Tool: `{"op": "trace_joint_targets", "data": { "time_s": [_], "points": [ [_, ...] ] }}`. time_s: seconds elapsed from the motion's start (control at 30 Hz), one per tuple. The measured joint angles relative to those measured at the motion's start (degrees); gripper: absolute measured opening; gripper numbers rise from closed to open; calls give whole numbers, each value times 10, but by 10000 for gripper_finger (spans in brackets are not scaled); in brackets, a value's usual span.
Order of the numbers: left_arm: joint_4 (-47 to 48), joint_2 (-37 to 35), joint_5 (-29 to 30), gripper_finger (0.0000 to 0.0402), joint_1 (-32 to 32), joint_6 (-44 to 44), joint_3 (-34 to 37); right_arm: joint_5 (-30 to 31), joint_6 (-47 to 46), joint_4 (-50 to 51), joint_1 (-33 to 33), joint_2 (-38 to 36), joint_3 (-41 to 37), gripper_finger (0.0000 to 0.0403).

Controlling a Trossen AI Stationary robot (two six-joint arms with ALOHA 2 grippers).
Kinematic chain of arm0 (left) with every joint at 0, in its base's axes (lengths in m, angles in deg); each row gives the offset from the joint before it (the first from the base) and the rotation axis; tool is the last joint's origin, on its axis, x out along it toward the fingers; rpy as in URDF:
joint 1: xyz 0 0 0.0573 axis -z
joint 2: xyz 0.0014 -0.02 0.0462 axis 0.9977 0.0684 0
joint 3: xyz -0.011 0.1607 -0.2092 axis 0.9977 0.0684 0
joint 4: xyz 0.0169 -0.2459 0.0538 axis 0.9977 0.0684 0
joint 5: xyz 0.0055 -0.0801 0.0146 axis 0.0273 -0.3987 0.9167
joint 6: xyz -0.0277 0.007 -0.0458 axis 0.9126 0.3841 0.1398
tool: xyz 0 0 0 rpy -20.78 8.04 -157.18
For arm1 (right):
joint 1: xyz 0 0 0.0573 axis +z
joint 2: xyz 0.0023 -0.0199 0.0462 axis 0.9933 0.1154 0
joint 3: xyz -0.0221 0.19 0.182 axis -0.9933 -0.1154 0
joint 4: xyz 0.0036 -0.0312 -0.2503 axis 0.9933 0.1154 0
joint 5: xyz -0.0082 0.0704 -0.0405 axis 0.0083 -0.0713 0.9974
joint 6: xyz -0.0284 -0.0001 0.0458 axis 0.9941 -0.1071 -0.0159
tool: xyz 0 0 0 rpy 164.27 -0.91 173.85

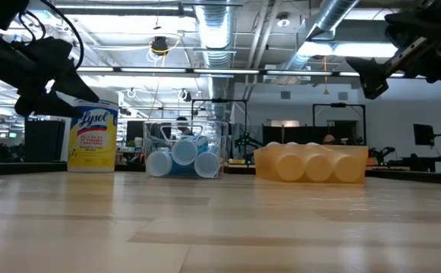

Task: Pick & place silicon tubes, Sealant and Lysol wipes
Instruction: Return to Home Position

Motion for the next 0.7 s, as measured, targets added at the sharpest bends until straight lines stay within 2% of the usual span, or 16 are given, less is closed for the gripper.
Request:
{"op": "trace_joint_targets", "data": {
  "time_s": [0.13,0.3,0.33,0.5,0.7],
  "points": [
    [0,0,-9,355,0,34,0,0,26,-1,7,0,0,359],
    [0,0,-14,355,0,35,0,0,26,0,9,2,0,359],
    [0,0,-14,355,0,34,0,0,5,-4,9,2,0,359],
    [0,0,-14,355,0,35,0,0,-249,-28,13,2,0,359],
    [0,0,-25,355,0,35,0,1,-360,-12,13,2,0,359]
  ]
}}
